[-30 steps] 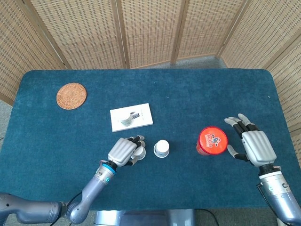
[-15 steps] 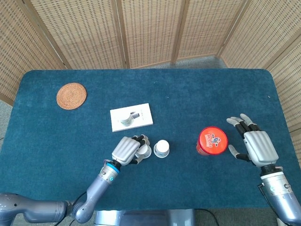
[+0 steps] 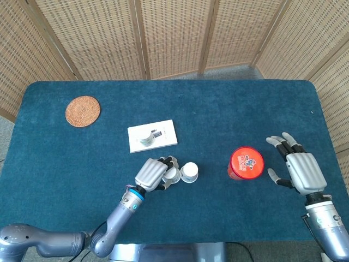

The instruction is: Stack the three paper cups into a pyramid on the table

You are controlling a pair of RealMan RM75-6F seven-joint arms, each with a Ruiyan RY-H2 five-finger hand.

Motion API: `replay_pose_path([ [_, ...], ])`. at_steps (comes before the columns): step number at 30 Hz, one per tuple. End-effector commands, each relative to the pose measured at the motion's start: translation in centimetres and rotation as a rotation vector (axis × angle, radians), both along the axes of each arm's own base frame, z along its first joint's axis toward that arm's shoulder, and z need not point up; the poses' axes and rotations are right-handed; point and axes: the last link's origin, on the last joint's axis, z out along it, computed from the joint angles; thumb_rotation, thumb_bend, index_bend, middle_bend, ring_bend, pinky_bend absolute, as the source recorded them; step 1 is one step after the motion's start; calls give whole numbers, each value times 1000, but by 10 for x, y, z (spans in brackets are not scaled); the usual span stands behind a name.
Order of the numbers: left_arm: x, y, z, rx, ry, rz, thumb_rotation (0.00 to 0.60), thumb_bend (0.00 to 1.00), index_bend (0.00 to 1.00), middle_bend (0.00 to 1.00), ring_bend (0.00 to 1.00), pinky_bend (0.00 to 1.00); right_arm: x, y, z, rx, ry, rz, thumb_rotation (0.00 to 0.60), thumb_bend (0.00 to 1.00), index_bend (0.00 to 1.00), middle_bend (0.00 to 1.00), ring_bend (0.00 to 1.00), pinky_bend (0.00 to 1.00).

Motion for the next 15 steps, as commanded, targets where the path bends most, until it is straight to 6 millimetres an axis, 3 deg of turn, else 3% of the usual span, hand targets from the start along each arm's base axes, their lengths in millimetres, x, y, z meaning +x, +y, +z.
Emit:
replay_pose_path([
  [1,0,0,-1,-3,-4,-3,600,430,365,265,343,602,0,0,0,1,-1,0,600,393,153,184,0,225],
  [7,-1,-3,1,-12,-10,-10,600,429,296,175,224,495,1,1,0,0,-2,2,600,394,153,184,0,225],
  [15,-2,-5,3,-10,-18,-16,600,429,272,128,181,451,2,3,0,2,0,4,600,393,153,184,0,225],
])
